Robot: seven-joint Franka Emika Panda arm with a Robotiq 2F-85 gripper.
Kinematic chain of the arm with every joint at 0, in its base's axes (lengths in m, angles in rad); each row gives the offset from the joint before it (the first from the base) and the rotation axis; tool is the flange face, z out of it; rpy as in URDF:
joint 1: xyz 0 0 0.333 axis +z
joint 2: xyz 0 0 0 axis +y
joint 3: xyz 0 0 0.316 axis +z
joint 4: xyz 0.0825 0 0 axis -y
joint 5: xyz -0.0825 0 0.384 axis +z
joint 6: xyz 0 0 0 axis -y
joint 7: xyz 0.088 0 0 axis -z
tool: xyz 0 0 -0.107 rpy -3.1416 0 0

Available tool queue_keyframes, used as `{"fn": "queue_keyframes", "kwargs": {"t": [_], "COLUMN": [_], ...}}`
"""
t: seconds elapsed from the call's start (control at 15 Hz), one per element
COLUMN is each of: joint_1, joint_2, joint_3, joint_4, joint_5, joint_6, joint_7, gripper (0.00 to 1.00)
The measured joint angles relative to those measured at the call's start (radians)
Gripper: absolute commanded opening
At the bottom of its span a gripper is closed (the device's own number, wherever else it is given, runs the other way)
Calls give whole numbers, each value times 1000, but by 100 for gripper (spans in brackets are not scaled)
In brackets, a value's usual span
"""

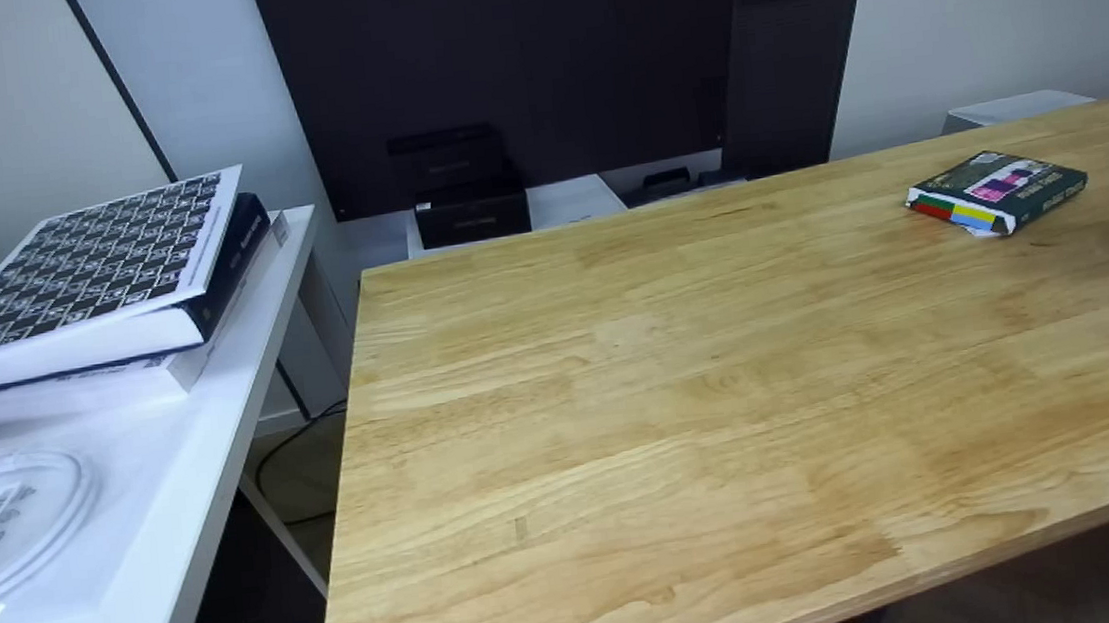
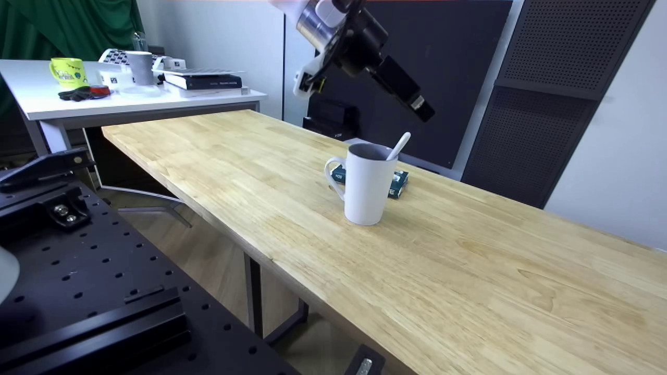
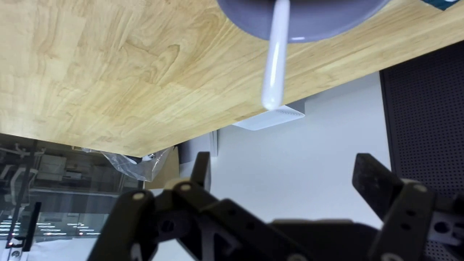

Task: Take the spoon and put it in the cup, pick it and put it on the table, then pick it and put it back in the cup

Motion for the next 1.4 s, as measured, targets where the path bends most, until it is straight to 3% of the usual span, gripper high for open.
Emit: {"fn": "queue_keyframes", "kwargs": {"t": [0.93,1.0,1.13,1.4], "joint_1": [-14,-14,-14,-14], "joint_2": [69,74,84,89], "joint_3": [6,7,8,10], "joint_4": [1,2,4,5], "joint_5": [83,84,84,84], "joint_6": [3,4,4,6], "joint_7": [-3,-3,-3,-3], "gripper": [100,75,69,39]}}
